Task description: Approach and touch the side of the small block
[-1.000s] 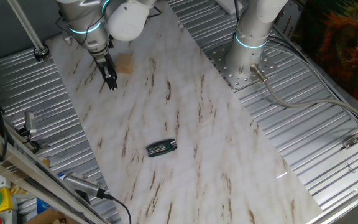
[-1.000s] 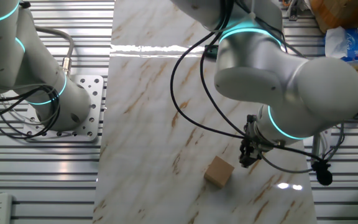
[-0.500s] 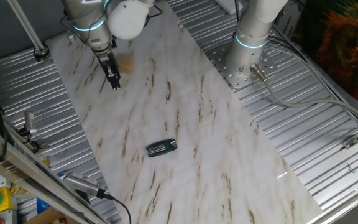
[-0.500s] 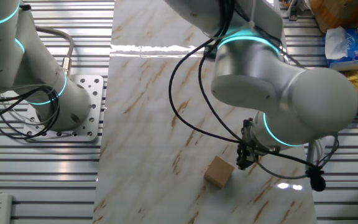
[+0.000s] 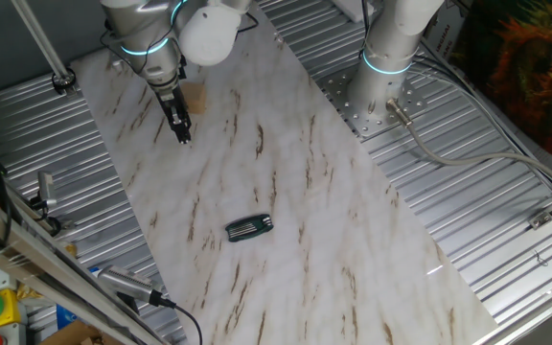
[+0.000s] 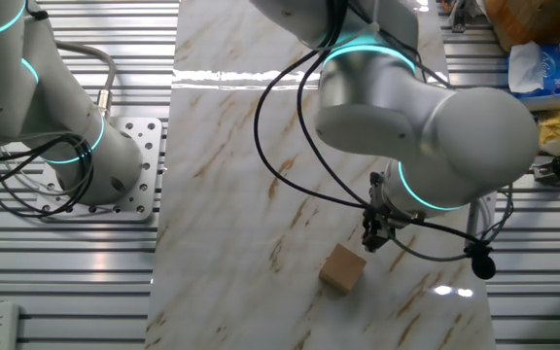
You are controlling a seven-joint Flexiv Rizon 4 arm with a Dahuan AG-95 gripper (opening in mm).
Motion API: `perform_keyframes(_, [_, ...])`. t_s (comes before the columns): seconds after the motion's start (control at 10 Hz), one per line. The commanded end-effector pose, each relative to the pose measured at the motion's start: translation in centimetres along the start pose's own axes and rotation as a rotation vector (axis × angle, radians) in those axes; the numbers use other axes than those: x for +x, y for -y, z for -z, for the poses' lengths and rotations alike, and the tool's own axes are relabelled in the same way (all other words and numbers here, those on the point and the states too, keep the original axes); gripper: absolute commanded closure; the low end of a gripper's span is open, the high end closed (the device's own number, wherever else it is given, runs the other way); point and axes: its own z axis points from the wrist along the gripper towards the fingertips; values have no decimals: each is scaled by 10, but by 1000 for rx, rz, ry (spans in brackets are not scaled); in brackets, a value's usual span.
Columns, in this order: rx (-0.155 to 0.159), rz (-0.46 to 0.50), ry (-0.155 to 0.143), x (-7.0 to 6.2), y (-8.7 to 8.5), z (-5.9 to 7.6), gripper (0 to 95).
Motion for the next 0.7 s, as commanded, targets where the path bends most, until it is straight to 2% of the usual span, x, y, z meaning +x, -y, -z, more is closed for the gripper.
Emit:
perform_keyframes(0.1, [0, 1, 4, 1, 0, 1, 190])
perform_keyframes(0.3, [1, 1, 2, 2, -1, 6, 190])
perform_keyframes(0.7, [-1, 1, 5, 3, -1, 7, 190])
